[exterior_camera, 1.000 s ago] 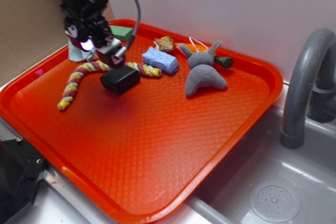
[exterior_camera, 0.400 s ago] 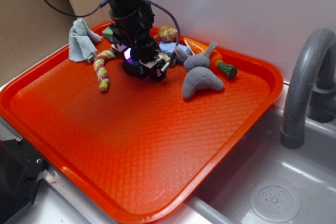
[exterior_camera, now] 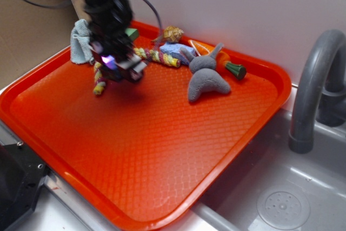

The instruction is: Grab the black box.

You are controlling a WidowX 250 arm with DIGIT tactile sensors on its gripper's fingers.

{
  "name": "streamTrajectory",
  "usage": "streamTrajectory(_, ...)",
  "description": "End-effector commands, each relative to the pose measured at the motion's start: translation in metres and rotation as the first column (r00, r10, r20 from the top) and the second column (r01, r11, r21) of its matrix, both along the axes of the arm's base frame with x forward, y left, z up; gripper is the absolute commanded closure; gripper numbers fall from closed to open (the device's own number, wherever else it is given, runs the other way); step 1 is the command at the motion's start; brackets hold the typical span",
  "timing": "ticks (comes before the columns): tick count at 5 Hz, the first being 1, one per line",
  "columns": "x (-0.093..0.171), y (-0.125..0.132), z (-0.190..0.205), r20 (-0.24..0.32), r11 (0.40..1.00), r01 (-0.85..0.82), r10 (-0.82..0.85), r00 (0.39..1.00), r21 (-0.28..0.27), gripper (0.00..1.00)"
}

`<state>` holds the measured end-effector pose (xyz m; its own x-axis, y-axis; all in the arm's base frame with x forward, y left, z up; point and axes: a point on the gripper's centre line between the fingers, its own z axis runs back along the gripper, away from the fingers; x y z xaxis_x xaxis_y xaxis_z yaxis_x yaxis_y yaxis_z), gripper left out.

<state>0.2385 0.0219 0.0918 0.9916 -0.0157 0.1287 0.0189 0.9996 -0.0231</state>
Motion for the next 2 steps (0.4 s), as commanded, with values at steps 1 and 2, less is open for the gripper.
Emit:
streamTrajectory(1, -0.03, 0.007, 0.102, 0.07, 0.999, -0.037, 0.037, 0.997, -0.002, 1.0)
streamTrajectory(2, -0.037, 0.01, 0.152, 0.065, 1.0, -0.029, 0.029, 0.997, -0.012, 1.0)
